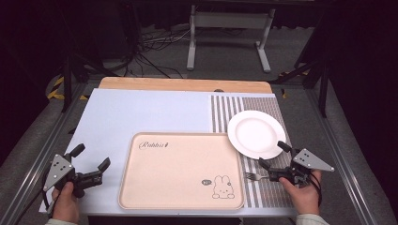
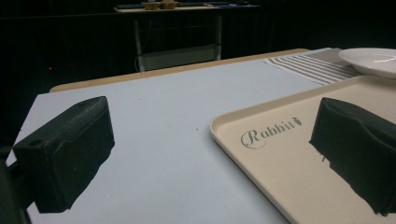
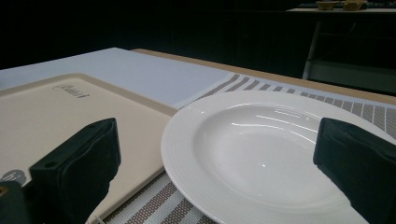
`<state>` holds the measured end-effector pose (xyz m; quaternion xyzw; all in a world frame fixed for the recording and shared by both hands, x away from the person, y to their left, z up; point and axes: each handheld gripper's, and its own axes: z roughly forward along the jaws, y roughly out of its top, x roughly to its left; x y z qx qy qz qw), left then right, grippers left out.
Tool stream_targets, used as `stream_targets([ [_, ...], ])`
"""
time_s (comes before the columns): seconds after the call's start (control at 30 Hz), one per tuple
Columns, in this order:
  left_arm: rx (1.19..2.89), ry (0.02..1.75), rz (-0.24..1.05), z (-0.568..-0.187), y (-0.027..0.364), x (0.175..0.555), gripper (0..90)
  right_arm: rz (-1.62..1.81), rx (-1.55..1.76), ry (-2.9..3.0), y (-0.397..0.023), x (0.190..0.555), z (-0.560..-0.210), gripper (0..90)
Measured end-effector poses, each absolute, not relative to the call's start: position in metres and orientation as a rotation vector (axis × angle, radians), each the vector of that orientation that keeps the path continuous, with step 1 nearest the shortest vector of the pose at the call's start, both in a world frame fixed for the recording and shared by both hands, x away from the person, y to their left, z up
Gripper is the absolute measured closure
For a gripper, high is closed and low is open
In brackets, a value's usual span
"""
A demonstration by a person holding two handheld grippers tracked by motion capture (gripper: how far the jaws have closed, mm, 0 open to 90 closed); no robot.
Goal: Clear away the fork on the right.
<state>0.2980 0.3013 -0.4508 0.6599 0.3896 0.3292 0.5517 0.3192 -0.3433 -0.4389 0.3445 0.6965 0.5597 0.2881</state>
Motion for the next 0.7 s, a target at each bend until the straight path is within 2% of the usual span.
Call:
stream_targets([
  [0.7,1.558,0.924,0.777,-0.4498,0.3019,0.2979,0.3,1.542,0.916,1.868,-0.3428,0.3203,-0.4344,1.4],
])
